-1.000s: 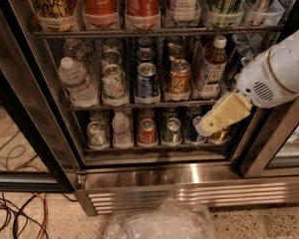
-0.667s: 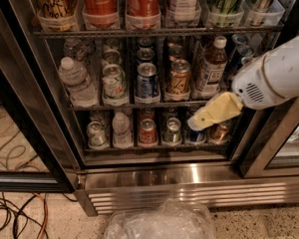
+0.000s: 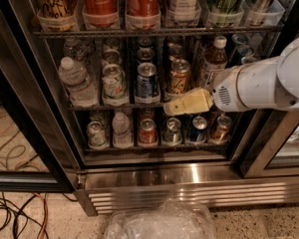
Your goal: Pick pepsi can from middle shelf of fridge
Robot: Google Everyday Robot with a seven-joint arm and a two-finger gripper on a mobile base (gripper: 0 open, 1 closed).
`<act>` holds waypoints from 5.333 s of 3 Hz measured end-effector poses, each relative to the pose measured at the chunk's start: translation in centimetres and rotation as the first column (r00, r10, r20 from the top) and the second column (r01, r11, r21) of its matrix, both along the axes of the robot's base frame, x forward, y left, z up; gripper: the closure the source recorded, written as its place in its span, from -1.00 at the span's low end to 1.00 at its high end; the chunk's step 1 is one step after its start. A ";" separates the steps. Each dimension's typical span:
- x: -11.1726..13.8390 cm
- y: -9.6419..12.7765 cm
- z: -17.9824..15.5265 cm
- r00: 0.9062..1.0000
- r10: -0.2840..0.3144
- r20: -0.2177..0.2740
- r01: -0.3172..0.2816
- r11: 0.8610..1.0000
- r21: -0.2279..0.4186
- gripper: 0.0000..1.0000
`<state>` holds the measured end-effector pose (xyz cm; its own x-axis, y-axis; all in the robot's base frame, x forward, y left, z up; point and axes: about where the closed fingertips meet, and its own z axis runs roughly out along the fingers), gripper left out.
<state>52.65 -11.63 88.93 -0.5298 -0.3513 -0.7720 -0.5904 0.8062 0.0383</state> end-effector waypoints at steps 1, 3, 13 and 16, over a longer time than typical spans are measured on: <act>0.9 -0.1 1.0 0.999 -0.023 0.046 0.022 1.000 0.010 -1.00; 1.0 1.9 0.7 0.997 -0.014 0.073 0.011 0.999 0.046 -1.00; -5.3 17.2 1.4 0.909 -0.173 0.380 0.030 0.935 0.353 -1.00; -8.3 18.7 2.7 0.881 -0.248 0.404 0.126 0.944 0.305 -1.00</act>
Offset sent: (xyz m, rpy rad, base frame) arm 0.0093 -0.0007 0.0101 0.0095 -0.0461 -0.0223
